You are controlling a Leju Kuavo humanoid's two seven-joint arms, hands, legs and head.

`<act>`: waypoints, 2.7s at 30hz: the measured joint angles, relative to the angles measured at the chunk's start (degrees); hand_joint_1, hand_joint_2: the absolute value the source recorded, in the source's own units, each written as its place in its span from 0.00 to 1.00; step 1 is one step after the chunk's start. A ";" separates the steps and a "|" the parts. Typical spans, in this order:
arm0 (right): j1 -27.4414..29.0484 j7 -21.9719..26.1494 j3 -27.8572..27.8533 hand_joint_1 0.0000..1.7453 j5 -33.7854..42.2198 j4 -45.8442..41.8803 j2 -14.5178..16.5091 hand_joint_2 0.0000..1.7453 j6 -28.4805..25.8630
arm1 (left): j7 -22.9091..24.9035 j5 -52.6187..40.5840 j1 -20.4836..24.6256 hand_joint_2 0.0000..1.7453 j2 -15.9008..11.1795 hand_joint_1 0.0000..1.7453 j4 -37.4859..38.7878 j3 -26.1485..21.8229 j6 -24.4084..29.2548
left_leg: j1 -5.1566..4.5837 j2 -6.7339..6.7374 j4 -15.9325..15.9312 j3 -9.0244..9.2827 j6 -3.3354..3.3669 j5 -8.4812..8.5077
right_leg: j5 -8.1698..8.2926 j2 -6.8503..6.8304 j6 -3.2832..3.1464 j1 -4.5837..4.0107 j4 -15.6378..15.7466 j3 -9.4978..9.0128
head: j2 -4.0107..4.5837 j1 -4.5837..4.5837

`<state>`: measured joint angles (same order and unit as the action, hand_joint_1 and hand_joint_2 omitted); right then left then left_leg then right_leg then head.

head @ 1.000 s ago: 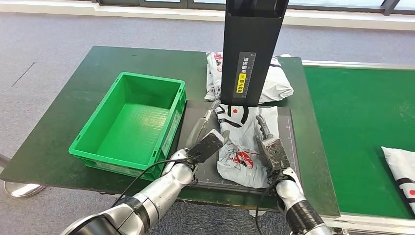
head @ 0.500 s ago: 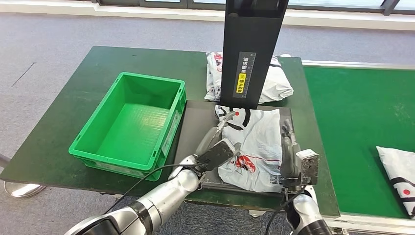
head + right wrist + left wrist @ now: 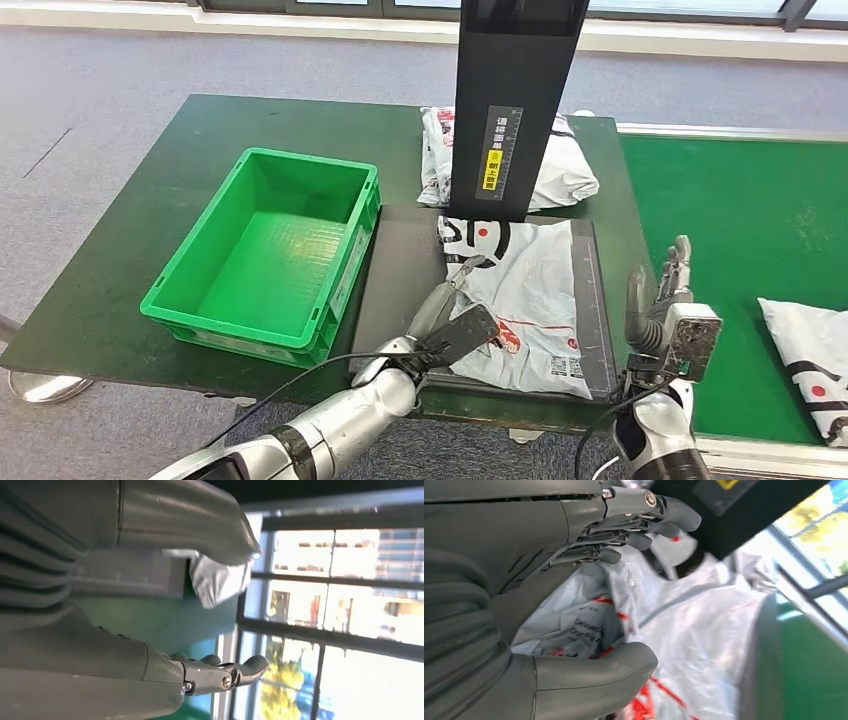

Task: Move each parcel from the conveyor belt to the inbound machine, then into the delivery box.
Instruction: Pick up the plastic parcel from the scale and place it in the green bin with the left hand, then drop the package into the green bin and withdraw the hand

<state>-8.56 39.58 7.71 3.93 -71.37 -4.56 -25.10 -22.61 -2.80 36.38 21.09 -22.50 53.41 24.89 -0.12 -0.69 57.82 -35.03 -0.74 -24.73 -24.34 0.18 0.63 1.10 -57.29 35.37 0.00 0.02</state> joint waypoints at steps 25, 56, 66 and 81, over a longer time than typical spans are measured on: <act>-7.68 -1.07 -0.07 0.00 3.36 2.22 -0.29 1.00 4.07 | 16.34 -25.52 -1.59 1.00 0.15 1.00 4.32 24.94 10.34 | 0.01 -0.18 0.00 0.34 0.07 -0.03 | -0.07 -0.21 0.07 -0.01 0.04 -0.44 | 0.00 0.00; -6.09 -3.12 -0.36 0.00 2.85 2.20 -1.43 1.00 5.83 | -7.26 -65.53 0.06 1.00 -0.15 1.00 -22.65 -42.37 14.91 | 0.01 -0.11 0.00 0.31 0.04 0.01 | -0.05 -0.09 0.06 -0.01 -0.01 -0.34 | 0.00 0.00; -3.89 -5.23 -1.24 0.00 0.58 2.20 -1.54 1.00 6.72 | 0.80 -82.58 1.19 1.00 -2.77 1.00 -31.44 -61.95 14.91 | 0.04 -0.05 -0.01 0.31 0.03 0.00 | -0.06 -0.04 0.05 -0.04 -0.02 -0.32 | 0.00 0.00; -1.46 -9.33 -1.50 0.00 0.90 1.95 -3.52 1.00 10.28 | 26.61 -82.46 5.82 1.00 -13.43 0.00 -8.96 -54.60 14.12 | 0.03 0.03 0.00 0.32 0.02 0.00 | -0.05 0.06 0.04 -0.03 -0.01 -0.27 | 0.00 0.00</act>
<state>-10.03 30.25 6.21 4.84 -69.42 -8.08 -14.83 4.00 -85.26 42.19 7.66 -31.46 -1.19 39.01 -0.09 -0.66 57.82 -34.72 -0.72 -24.74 -24.39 0.24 0.67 1.07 -57.30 35.10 0.00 0.02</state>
